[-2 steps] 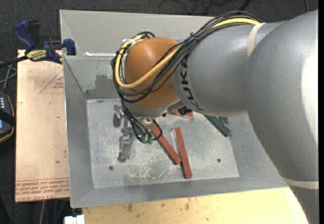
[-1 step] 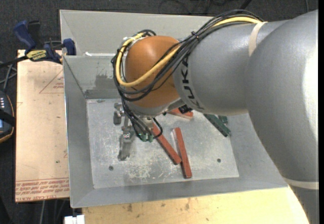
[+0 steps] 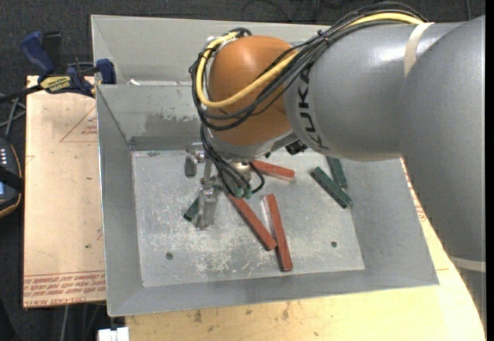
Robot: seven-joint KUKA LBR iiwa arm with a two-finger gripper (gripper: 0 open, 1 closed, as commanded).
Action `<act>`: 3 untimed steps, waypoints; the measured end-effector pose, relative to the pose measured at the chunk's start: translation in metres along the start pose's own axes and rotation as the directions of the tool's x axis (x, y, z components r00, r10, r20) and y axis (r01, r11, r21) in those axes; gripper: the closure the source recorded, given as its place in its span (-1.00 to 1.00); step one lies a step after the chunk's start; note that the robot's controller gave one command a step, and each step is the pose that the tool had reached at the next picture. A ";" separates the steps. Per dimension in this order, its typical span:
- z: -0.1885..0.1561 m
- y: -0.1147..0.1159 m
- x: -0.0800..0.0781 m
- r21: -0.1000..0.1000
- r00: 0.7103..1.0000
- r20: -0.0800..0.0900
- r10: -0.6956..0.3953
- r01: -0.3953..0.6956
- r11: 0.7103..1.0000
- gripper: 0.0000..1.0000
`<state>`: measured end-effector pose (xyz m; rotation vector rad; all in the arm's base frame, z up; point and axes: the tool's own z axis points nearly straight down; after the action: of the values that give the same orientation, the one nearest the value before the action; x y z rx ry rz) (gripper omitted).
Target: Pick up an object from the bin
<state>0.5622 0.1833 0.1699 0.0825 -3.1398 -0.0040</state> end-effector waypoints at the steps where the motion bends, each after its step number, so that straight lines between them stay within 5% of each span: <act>1: 0.019 -0.027 -0.005 0.002 0.999 0.005 -0.051 0.051 0.999 -1.00; 2: 0.050 -0.024 -0.015 0.002 0.970 0.003 -0.241 0.241 0.970 -1.00; 3: 0.099 -0.044 -0.031 0.001 0.903 0.002 -0.430 0.430 0.903 1.00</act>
Offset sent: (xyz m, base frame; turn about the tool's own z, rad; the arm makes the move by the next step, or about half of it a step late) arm 0.0282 -0.0177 -0.0806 -0.4377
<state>0.5955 0.1415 0.0707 0.7739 -3.0473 -0.0030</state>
